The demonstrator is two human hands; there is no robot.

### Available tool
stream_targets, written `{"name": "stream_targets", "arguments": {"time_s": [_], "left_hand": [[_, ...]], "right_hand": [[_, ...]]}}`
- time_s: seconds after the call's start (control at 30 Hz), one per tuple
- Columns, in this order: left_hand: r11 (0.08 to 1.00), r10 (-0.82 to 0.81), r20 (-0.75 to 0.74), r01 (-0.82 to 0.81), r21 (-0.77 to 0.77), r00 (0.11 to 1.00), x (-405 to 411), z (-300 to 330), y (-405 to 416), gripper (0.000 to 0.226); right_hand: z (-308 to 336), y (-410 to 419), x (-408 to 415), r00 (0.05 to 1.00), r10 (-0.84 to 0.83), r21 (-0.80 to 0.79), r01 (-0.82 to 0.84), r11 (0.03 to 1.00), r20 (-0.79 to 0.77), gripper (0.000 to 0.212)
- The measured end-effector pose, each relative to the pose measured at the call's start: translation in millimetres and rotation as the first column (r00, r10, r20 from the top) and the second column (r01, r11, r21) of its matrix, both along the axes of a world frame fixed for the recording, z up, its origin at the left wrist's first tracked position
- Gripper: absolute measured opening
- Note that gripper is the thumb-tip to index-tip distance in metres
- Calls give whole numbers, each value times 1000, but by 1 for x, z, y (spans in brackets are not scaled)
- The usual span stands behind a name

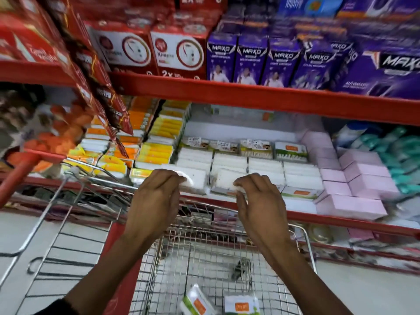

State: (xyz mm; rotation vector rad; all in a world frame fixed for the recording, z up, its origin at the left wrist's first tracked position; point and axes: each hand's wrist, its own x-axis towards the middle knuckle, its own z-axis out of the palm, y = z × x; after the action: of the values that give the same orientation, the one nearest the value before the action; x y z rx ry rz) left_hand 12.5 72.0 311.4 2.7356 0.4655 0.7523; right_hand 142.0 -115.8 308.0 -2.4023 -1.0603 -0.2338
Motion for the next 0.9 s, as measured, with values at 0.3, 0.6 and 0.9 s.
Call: {"name": "stream_targets", "arguments": {"time_s": [0.3, 0.6, 0.9], "left_hand": [[998, -8, -159, -2, -61, 987, 37, -39, 21, 30], [997, 9, -230, -26, -75, 973, 48, -64, 20, 34], [998, 7, -256, -21, -51, 967, 51, -75, 22, 44]], "right_hand": [[-47, 37, 26, 1000, 0, -182, 0, 983, -4, 36], [-69, 52, 31, 999, -23, -265, 16, 964, -27, 37], [-78, 50, 33, 999, -7, -268, -4, 964, -42, 40]]}}
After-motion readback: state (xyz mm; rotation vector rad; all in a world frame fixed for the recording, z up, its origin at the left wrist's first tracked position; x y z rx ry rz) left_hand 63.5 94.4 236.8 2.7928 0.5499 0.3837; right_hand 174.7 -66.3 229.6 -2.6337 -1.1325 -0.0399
